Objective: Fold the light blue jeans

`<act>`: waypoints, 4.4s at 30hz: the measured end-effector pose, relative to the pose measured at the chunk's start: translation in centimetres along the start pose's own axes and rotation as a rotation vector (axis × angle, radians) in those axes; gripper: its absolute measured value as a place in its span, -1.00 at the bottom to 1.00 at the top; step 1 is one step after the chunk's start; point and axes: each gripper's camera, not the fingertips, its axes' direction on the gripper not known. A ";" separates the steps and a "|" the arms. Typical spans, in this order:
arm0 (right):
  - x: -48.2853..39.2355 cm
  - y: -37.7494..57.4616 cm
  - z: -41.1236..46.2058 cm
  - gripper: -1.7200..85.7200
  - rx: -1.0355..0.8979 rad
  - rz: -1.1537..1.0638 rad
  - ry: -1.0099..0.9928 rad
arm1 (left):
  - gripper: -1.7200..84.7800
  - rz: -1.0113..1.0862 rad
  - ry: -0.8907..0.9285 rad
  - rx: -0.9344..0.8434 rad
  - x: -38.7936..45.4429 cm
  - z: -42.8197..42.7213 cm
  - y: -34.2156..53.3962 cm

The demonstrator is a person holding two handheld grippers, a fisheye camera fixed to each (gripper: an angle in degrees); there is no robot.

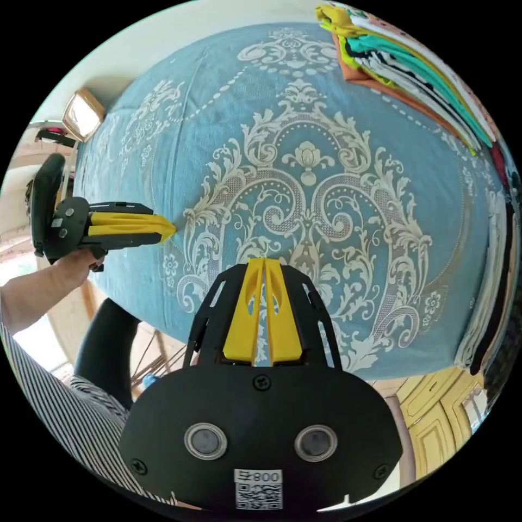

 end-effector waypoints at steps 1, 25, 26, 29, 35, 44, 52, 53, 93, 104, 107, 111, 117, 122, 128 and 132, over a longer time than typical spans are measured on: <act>-1.1 0.6 0.2 -0.96 0.028 -0.023 0.068 | -0.96 0.005 0.004 0.014 0.1 0.2 0.4; -3.9 12.2 -0.1 -0.96 0.276 0.149 0.147 | -0.95 -0.113 -0.043 0.124 6.6 6.3 20.9; -3.6 12.9 0.0 -0.96 0.254 0.148 0.126 | -0.95 -0.130 -0.048 0.121 6.9 6.9 21.3; -2.5 14.8 0.4 -0.96 0.175 0.140 0.035 | -0.96 -0.149 -0.072 0.077 7.7 7.5 21.5; 2.1 17.4 1.1 -0.96 0.029 0.116 -0.281 | -0.96 -0.157 -0.101 -0.010 8.7 8.8 21.7; 12.8 23.6 -12.8 -0.91 0.474 0.218 -0.240 | -0.96 -0.201 -0.058 -0.038 8.0 10.6 23.9; 20.5 27.9 -32.6 -0.73 0.978 0.425 0.263 | -0.95 -0.178 -0.148 -0.075 8.9 12.0 26.1; 21.2 27.6 -34.1 -0.73 1.000 0.440 0.297 | -0.95 -0.175 -0.168 -0.080 9.0 12.2 26.6; -2.9 49.6 -54.3 -0.93 1.440 -0.225 -0.193 | -0.92 -0.139 0.266 0.792 0.6 3.2 68.2; -15.2 48.3 -55.0 -0.93 1.348 -0.423 -0.480 | -0.76 -0.170 0.222 0.963 -2.4 -0.5 88.1; -17.2 45.7 -52.6 -0.93 1.245 -0.439 -0.593 | -0.71 -0.192 0.192 0.946 -3.1 0.2 93.0; -20.4 42.5 -48.0 -0.93 1.116 -0.495 -0.752 | -0.73 -0.239 0.080 0.921 -3.3 1.3 100.3; -27.3 38.4 -42.1 -0.94 0.933 -0.636 -0.906 | -0.87 -0.506 -0.127 0.917 -4.7 2.3 111.9; -30.9 36.9 -40.2 -0.93 0.900 -0.700 -0.898 | -0.94 -0.653 -0.205 1.024 -6.2 0.8 120.8; -30.4 36.9 -39.3 -0.93 0.943 -0.716 -0.929 | -0.97 -0.647 -0.384 1.084 -7.2 -5.5 126.8; -28.9 37.6 -39.0 -0.93 1.008 -0.707 -0.951 | -0.97 -0.579 -0.514 1.102 -8.2 -11.9 128.1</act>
